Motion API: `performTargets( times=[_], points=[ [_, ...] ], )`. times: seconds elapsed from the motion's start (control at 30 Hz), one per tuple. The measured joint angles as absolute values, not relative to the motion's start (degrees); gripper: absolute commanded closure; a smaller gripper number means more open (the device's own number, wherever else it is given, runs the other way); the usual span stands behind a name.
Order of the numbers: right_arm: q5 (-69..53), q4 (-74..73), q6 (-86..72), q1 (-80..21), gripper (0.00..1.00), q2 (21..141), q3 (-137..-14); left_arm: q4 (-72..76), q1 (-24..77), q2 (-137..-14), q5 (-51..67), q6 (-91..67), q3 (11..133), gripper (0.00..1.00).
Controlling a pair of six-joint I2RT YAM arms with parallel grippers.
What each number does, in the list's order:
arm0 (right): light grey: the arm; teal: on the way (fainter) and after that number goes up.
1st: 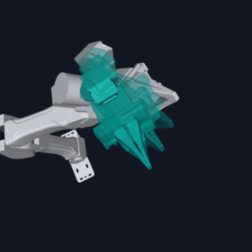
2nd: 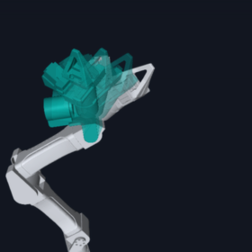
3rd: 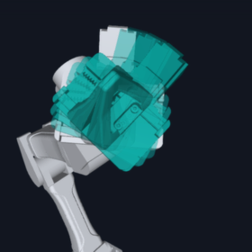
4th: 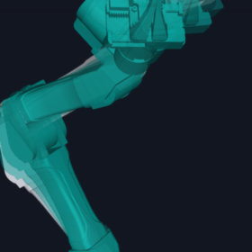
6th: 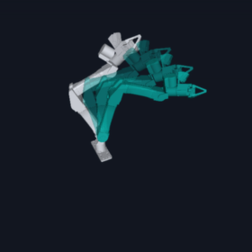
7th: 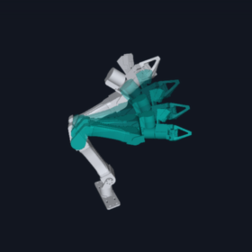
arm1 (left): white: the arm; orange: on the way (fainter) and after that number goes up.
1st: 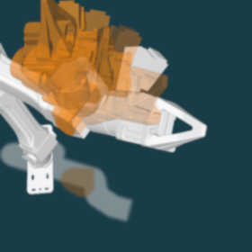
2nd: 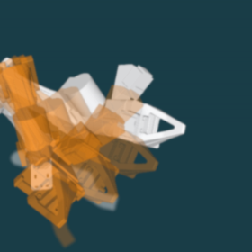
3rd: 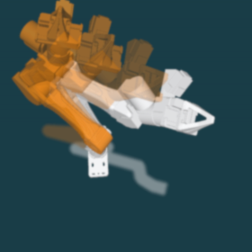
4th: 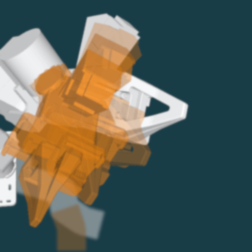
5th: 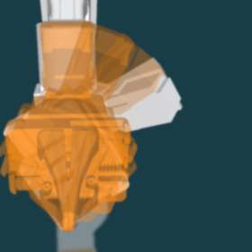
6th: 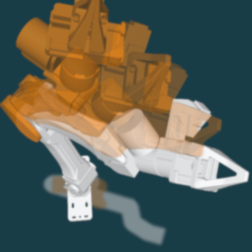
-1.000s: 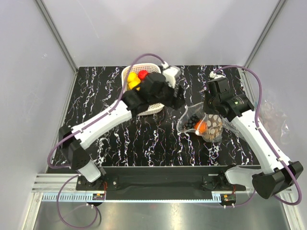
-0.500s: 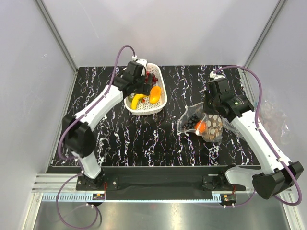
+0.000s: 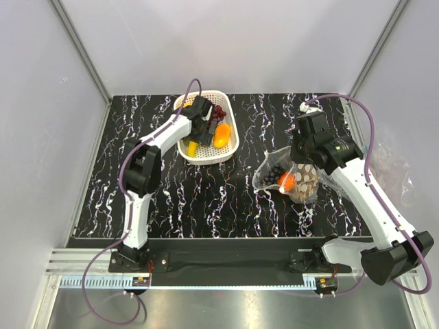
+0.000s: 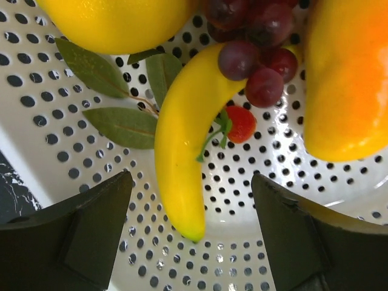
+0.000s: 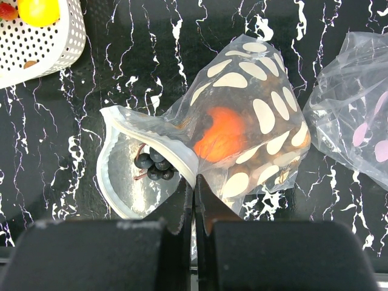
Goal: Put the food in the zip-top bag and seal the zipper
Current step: Pick up the fake fruit from the bin.
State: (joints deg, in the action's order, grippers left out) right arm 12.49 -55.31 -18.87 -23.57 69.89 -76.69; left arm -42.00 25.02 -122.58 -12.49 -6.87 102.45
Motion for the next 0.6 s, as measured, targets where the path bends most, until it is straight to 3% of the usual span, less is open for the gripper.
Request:
performTargets(
  times=[0.2,0.3,0.33,0.43,0.6],
  points=[
    [12.4,-55.2,-18.9,-23.6,1.0,69.8,-76.7,-43.5,22.4,-128.4,-11.9,-7.3,107.2,0.2],
    [12.4,-55.2,-18.9,-23.6,1.0,69.8,-76.6,-44.4,21.2,-130.3,-11.0,-8.0,107.9,0.35],
    [12.4,-55.1,-18.9,-23.6,1.0,69.8,-76.6,-44.8,20.9,-131.0,-10.5,-8.3,108.1,0.48],
    [12.4,-55.1,-18.9,-23.6,1.0,69.8,-76.6,-46.6,20.2,-131.5,-9.1,-8.9,109.3,0.68],
    [12.4,-55.1,-18.9,-23.6,1.0,69.8,-76.6,-45.3,19.9,-130.8,-7.8,-9.0,107.9,0.78]
  ],
)
